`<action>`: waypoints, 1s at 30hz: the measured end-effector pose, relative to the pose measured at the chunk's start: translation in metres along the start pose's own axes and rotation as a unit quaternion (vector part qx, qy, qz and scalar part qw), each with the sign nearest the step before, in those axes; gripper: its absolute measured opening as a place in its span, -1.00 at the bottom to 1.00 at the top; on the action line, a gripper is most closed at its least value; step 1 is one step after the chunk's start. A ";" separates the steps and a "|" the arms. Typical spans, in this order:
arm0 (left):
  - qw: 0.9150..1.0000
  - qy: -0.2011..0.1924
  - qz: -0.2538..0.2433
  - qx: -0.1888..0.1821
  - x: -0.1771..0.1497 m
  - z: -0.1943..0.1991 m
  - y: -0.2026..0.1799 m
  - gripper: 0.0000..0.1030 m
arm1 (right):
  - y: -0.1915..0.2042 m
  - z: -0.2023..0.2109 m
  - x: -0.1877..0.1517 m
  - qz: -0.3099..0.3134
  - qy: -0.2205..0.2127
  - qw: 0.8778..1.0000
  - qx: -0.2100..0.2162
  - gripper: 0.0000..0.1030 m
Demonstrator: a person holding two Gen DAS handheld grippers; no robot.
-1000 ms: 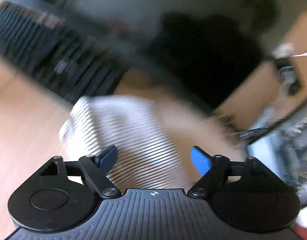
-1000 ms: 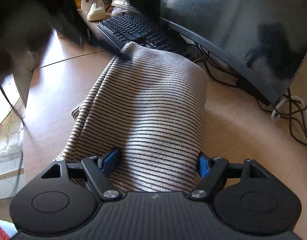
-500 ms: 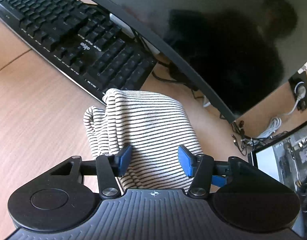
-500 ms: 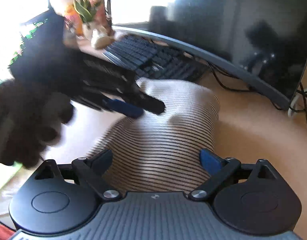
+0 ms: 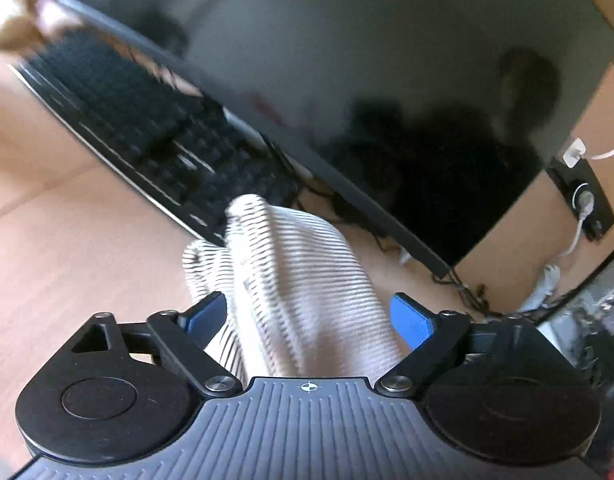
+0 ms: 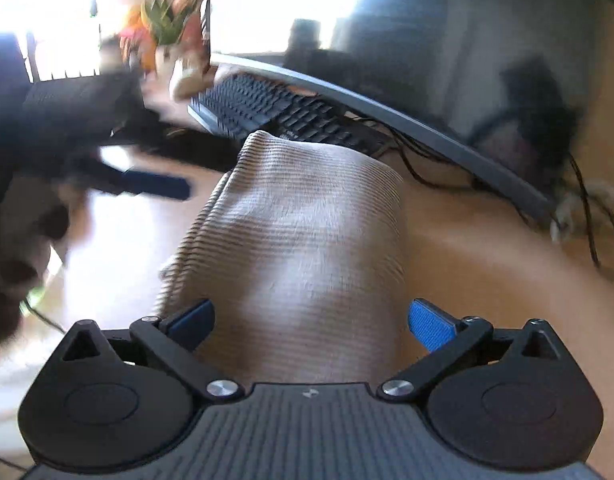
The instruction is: Fold clothes
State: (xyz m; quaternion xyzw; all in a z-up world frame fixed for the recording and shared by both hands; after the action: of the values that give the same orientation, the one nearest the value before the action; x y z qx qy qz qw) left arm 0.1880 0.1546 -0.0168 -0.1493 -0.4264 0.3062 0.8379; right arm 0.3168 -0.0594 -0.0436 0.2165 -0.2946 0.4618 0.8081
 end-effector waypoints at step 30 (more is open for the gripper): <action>0.963 -0.084 -0.050 0.251 -0.165 0.097 -0.179 1.00 | -0.021 0.178 -0.099 -0.081 -0.134 0.987 -0.040 1.00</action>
State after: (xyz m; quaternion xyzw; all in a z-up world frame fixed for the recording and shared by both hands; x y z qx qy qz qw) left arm 0.1054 -0.0896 0.0297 0.1134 -0.4121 0.3728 0.8236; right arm 0.2462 -0.2415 0.0180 0.2672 -0.3995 0.3500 0.8040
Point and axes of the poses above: each gripper's, at about its wrist camera, not at the fingertips, and z roughly against the way its jaws point, y to its left, x to its top, the point moved 2 cm from there along -z, roughly the way its jaws point, and after that the axes turned 5 degrees about y, right-handed, at the moved point
